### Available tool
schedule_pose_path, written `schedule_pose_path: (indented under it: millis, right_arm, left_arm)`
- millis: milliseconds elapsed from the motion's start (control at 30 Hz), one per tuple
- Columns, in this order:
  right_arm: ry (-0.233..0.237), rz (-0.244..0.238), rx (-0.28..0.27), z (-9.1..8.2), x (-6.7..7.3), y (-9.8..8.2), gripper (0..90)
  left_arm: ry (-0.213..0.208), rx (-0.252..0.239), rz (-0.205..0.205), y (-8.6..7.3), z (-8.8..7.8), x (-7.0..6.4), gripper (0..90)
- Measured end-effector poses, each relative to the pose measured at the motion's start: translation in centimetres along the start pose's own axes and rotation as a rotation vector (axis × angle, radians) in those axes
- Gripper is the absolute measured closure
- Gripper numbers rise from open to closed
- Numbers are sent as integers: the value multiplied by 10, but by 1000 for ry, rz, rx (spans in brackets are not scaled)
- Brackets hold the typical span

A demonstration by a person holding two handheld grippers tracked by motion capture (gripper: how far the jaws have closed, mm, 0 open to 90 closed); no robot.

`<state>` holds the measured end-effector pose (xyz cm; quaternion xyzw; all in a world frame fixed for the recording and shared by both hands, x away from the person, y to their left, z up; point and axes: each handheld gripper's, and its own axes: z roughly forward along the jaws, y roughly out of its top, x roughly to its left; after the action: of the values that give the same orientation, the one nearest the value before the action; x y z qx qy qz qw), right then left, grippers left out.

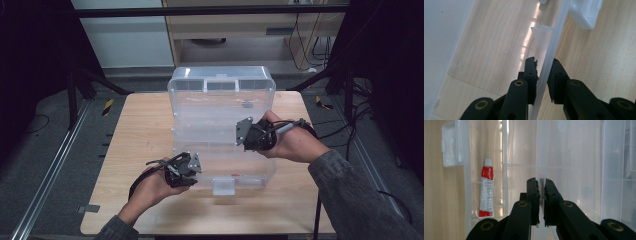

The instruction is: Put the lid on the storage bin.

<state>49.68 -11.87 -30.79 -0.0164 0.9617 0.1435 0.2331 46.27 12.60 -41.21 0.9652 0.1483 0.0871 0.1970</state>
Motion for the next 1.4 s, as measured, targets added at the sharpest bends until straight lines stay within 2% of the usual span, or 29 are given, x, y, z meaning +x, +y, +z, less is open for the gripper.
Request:
schedule_pose_path:
  millis: [133, 167, 633, 933, 1000, 1100, 1167, 1200, 1400]
  right_arm:
    - [15, 6, -6, 0, 3, -3, 846]
    - [16, 6, -7, 0, 3, -3, 846]
    - [38, -5, 10, 0, 6, -1, 845]
    - [42, -3, 12, 0, 6, -1, 840]
    - [41, -2, 11, 0, 6, -2, 838]
    - [41, -4, 6, 0, 5, -2, 837]
    - [41, -4, 4, 0, 5, -3, 836]
    - [40, -7, 4, 0, 5, -2, 836]
    - [40, -3, 4, 0, 5, -3, 834]
  left_arm:
    - [0, -1, -1, 0, 0, 0, 781]
    - [2, 1, 74, 1, 0, 5, 780]
    - [1, 1, 81, 1, 0, 5, 778]
    - [23, 4, 89, 1, 0, 2, 762]
    - [31, -2, 92, 1, 0, 1, 760]
    - [46, -40, 80, -1, -5, 0, 718]
    - [45, -53, 76, -2, -8, 1, 707]
    - [38, -81, 72, -2, -13, 1, 699]
    - [35, -121, 67, -4, -18, 0, 672]
